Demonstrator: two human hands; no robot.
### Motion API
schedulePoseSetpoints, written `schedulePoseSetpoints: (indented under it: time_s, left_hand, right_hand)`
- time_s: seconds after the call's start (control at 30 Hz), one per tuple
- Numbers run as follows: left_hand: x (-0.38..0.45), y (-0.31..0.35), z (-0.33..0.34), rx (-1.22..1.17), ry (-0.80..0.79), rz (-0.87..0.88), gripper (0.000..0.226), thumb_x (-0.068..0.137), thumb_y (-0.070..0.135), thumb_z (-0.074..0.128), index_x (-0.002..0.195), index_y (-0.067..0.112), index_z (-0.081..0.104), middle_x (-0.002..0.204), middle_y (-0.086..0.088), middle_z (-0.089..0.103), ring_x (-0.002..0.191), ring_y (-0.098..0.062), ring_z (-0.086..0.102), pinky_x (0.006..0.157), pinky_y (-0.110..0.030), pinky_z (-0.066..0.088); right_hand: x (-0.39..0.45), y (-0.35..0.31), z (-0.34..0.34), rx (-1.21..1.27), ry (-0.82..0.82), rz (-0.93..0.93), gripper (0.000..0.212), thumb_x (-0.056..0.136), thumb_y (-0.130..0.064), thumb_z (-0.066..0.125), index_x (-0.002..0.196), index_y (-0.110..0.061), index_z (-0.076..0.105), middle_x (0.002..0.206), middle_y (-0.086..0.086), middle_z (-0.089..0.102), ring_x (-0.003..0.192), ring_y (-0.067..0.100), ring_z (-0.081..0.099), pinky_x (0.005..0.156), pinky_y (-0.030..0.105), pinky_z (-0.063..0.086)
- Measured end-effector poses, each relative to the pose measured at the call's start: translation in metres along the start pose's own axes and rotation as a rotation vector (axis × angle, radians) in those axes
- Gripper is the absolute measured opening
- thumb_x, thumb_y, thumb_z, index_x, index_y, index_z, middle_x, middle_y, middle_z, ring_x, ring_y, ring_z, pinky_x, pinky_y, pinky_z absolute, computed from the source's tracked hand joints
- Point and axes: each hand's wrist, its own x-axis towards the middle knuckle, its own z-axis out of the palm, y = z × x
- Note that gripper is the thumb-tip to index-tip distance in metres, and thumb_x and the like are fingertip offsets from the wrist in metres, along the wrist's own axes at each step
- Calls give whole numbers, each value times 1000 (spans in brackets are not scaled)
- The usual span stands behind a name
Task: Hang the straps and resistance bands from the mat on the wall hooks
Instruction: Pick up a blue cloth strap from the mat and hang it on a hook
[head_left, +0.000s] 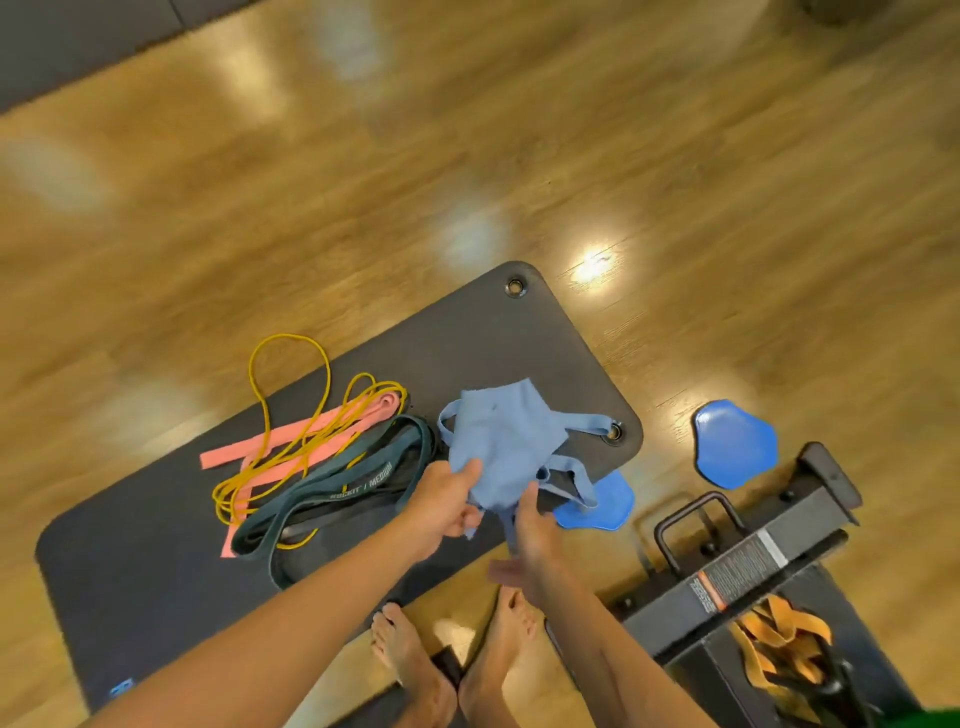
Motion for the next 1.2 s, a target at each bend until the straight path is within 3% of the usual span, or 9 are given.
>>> schedulePoseSetpoints:
  time_s: [0.13,0.23,0.33,0.47,0.63,0.77,0.9,1.07,1.2]
  left_hand:
    - [-86,22,20,-236,-52,-166,35,102,26,44,73,7,43,46,-1,25,28,-8,23,32,-12,17]
    - [-151,40,23,-182,-225,-282,35,100,33,48,75,8,45,47,-4,34,28,-8,26,31,-11,16]
    - [-212,72,13,8,-364,-251,32,99,38,49,91,8,56,60,-6,54,33,-10,43,29,-14,16]
    - [-269,123,-11,286,-483,-136,20,96,28,58,103,9,58,76,-3,68,54,-21,67,32,-17,15]
    - [-280,171,-61,906,-115,409,54,58,32,88,98,19,54,90,4,58,82,-16,60,58,-21,42]
    - [-302,194,-31,1236,-441,803,106,53,55,75,144,36,25,146,12,30,138,-7,25,109,-34,27]
    - [-331,207,48,1216,-638,968,13,75,29,65,88,26,62,86,-7,69,79,-9,60,65,-28,43]
    - [-349,229,106,1204,-811,925,16,77,25,63,69,13,57,60,12,53,57,0,40,58,-25,35]
    - [-395,236,160,1189,-933,978,32,85,1,50,61,21,46,55,15,47,55,3,40,53,-14,32]
  right_hand:
    - [-95,-30,-16,397,-312,-59,45,101,-46,41,122,-9,57,102,12,67,90,26,63,64,36,57]
    - [-163,-58,-41,455,-356,-125,59,99,-52,42,115,1,61,114,22,63,103,32,62,88,43,52]
    - [-231,-83,-61,190,-447,-216,55,97,-44,54,123,4,62,124,23,63,119,35,59,106,45,44]
    - [-303,-112,-64,-305,-373,-257,28,71,-17,82,83,-1,62,82,13,64,75,25,62,69,34,50]
    - [-385,-134,-79,-622,-287,-376,46,53,-23,80,92,-9,61,87,9,58,80,22,58,68,34,46]
    - [-454,-144,-95,-724,-435,-470,36,69,-14,74,104,-9,67,94,5,67,84,21,64,75,33,52]
    - [-528,-132,-146,-598,-435,-510,36,73,-7,69,109,-9,64,89,1,69,79,16,66,70,27,53]
    - [-614,-54,-246,-321,-150,-556,47,68,-10,75,113,-7,63,93,2,72,80,14,68,68,25,54]
    - [-617,22,-289,-279,188,-455,79,65,-17,83,137,-18,51,130,10,62,109,22,64,83,29,55]
